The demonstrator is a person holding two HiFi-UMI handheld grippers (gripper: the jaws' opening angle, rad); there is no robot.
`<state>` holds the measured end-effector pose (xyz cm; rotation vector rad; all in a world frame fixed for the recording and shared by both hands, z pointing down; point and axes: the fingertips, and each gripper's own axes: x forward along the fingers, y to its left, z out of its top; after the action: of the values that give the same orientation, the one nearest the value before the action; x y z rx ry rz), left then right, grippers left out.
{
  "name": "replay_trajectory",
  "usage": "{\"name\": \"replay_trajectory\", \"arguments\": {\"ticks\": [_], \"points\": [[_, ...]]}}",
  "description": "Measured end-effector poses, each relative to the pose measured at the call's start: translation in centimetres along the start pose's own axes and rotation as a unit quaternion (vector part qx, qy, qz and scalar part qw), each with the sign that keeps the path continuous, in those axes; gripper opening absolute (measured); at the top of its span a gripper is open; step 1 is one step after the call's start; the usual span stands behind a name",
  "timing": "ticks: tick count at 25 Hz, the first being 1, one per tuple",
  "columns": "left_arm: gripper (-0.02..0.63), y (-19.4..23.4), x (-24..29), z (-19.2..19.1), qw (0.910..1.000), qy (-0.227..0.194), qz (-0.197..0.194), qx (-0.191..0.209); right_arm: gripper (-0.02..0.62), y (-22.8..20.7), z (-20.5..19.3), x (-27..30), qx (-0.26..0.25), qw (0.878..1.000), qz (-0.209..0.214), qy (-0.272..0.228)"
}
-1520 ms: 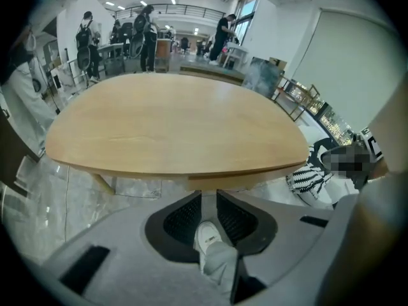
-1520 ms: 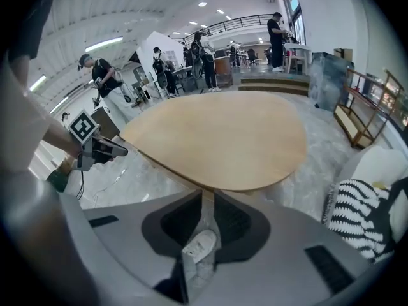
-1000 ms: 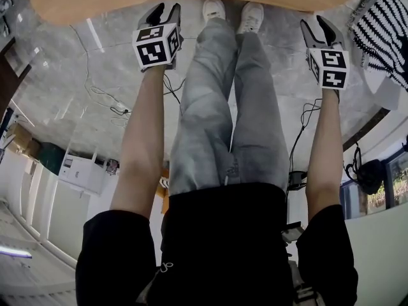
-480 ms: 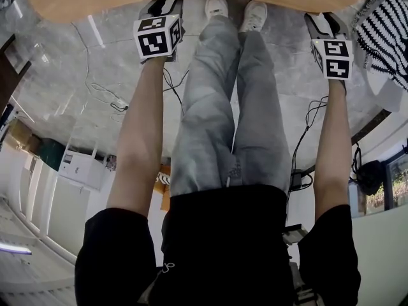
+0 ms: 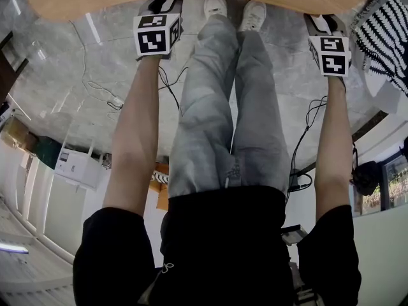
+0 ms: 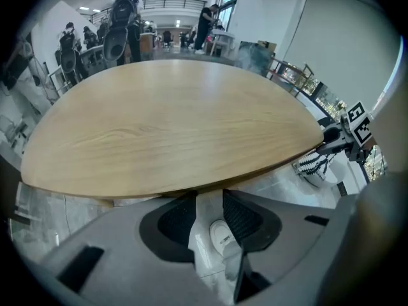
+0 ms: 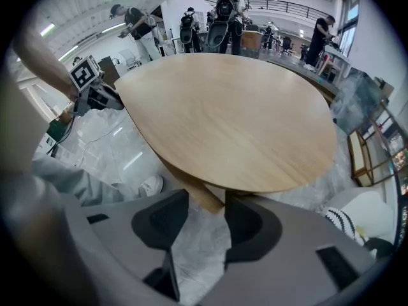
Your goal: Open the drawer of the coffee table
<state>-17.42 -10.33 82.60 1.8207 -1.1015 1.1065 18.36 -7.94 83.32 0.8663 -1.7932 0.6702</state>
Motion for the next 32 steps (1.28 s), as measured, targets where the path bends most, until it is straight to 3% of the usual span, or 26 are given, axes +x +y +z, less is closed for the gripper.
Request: {"name": "replay_trajectory", "arguments": {"ticks": [17,32], "points": [[0.100,-0.2,-0.4,-0.7,0.9997,0.005,0.019,0.011,0.132,0.7,-1.0,-0.5,-0.066,0.997,-0.004,0.043],[0.091,-2.0,-2.9,-7.9,0.9982,0.059,0.009,0.011,0.123,6.3,-6.5,-2.1,-0.104,0.990,0.032,0.093]]}}
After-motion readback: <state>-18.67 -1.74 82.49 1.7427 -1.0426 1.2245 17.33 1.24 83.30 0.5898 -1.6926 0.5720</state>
